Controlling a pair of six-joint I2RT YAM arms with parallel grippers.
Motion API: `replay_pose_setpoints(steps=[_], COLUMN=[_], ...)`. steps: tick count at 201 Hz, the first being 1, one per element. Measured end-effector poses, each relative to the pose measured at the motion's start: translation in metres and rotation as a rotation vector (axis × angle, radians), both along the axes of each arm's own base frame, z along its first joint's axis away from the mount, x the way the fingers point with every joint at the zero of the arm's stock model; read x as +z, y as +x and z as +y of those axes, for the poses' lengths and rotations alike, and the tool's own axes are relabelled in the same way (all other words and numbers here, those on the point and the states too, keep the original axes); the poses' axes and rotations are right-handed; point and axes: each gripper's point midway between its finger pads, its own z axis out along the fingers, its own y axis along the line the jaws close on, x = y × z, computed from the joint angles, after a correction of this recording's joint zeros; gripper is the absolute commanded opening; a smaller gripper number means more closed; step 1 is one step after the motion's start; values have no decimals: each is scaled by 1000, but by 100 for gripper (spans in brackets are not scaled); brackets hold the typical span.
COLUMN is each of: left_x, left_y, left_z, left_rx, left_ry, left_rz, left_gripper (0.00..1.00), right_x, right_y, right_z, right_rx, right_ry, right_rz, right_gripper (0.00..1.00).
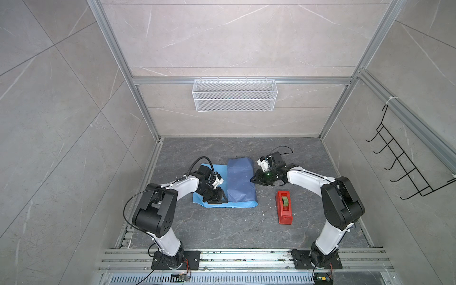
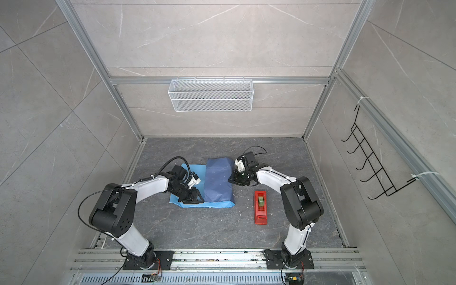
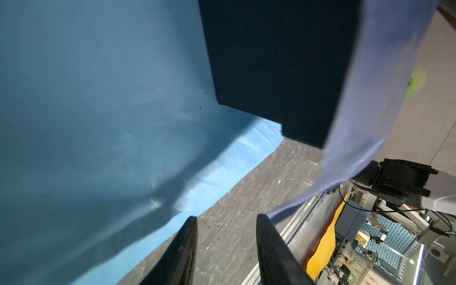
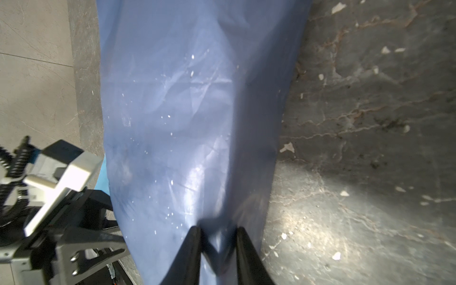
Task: Wrap a gift box in wrapping paper
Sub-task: First fold the wrapping paper around the gift box, then fold the wrapping paper for the gift box.
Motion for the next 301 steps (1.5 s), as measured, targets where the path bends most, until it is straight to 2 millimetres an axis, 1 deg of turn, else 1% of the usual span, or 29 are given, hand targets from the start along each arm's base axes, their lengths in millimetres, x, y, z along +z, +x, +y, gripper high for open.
replay_pose_setpoints(steps=[23,60,73,93,100,111,118,130,147,159,172,181,193,208,225,278,301], left_x=[-5,-5,1,24,34,47,53,58,55,48,38,30,16,-4,-18,-16,-15], left_y=[1,3,4,15,22,36,47,64,83,88,90,90,86,77,71,92,98], left_z=[2,4,6,15,21,37,51,76,113,134,149,156,159,159,157,151,144], left_rx=[3,6,7,38,65,131,188,288,423,497,549,572,589,600,604,625,620], left_ry=[20,37,37,16,7,2,7,33,96,144,186,207,223,235,237,186,137], left_rz=[3,-7,-27,-106,-139,-190,-218,-256,-281,-274,-254,-237,-202,-132,-72,-68,-57], left_gripper=[42,42,42,43,44,44,44,44,46,47,47,47,47,48,48,49,48], right_x=[0,0,0,1,1,1,1,1,0,0,0,0,0,0,0,1,1], right_y=[0,0,0,0,0,0,0,0,0,0,0,0,0,0,0,0,0], right_z=[0,0,0,0,0,0,0,0,0,0,0,0,0,0,0,0,0], right_rx=[0,0,0,0,0,0,0,1,0,0,0,1,0,0,0,1,0], right_ry=[0,0,1,2,2,2,3,3,4,4,4,4,4,4,4,5,5], right_rz=[-1,-1,-3,-7,-7,-7,-7,-7,-8,-9,-9,-9,-9,-9,-9,-12,-12], right_gripper=[26,26,26,26,26,26,26,26,26,26,26,26,26,26,26,26,26])
